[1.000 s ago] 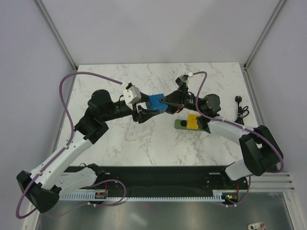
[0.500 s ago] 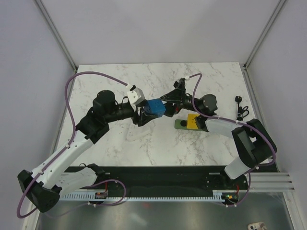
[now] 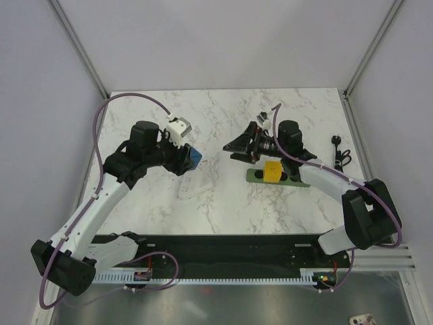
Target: Insert the plug
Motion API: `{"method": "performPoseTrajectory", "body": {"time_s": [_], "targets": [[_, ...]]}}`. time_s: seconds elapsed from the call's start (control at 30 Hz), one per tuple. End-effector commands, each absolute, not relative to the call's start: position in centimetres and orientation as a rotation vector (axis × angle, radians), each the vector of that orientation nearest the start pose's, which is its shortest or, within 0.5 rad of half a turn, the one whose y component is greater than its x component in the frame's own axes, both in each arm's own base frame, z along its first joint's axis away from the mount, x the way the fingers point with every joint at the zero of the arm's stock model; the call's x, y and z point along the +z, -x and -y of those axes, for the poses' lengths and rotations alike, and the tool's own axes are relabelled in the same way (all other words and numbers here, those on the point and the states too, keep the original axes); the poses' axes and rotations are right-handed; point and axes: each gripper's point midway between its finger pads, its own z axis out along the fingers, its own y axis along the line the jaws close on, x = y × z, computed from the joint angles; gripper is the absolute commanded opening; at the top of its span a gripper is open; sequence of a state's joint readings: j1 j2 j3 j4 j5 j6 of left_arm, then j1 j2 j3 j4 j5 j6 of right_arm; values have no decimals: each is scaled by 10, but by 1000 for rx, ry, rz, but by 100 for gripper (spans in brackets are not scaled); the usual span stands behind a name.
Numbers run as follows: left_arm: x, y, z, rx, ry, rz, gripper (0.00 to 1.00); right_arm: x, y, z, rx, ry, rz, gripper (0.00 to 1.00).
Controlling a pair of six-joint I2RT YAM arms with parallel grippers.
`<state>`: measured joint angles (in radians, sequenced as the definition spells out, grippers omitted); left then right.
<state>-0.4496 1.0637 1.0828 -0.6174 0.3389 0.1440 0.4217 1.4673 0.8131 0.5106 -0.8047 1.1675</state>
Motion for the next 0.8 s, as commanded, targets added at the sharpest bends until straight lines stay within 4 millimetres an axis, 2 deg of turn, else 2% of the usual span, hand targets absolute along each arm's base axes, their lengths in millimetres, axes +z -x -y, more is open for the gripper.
{"method": "performPoseTrajectory", "body": {"time_s": [0.0,0.03,0.07,0.17,0.27,0.3,0.33,0.37,0.47,0.5,0.53,0.57,0.6,0.67,0.7,0.77], "targets": [[234,-264,161,-419,-842,-2085,2,193,-299,-280,1394,79,-2221,97],[228,-264,158,-387,-924,-2073,2,187,-303,-278,1344,114,-2226,97],[225,-264,158,-377,-974,-2066,2,169,-303,-277,1312,95,-2298,97],[229,-275,154,-311,-1051,-2020,2,138,-301,-286,1251,70,-2406,93],[236,-272,164,-334,-1254,-1864,2,114,-293,-306,1161,-2,-2489,89],[230,-268,169,-364,-1315,-1828,2,110,-290,-313,1145,-21,-2499,87],[225,-267,175,-382,-1387,-1772,2,103,-279,-323,1143,-19,-2520,86],[217,-271,174,-362,-1417,-1764,2,104,-281,-332,1172,-120,-2503,85],[198,-289,164,-247,-1543,-1720,2,99,-272,-342,1260,-271,-2431,84],[197,-295,160,-220,-1579,-1682,2,87,-261,-342,1281,-387,-2460,84],[196,-300,159,-221,-1589,-1673,2,100,-265,-348,1353,-404,-2376,84],[201,-306,157,-236,-1576,-1649,2,100,-267,-348,1367,-518,-2344,85],[202,-310,156,-228,-1579,-1631,2,99,-260,-353,1379,-541,-2337,86],[200,-319,156,-227,-1585,-1628,2,88,-259,-350,1332,-624,-2316,87],[199,-322,155,-215,-1591,-1629,2,81,-251,-353,1323,-669,-2332,87],[198,-331,156,-224,-1581,-1650,2,77,-249,-358,1353,-725,-2291,88]]}}
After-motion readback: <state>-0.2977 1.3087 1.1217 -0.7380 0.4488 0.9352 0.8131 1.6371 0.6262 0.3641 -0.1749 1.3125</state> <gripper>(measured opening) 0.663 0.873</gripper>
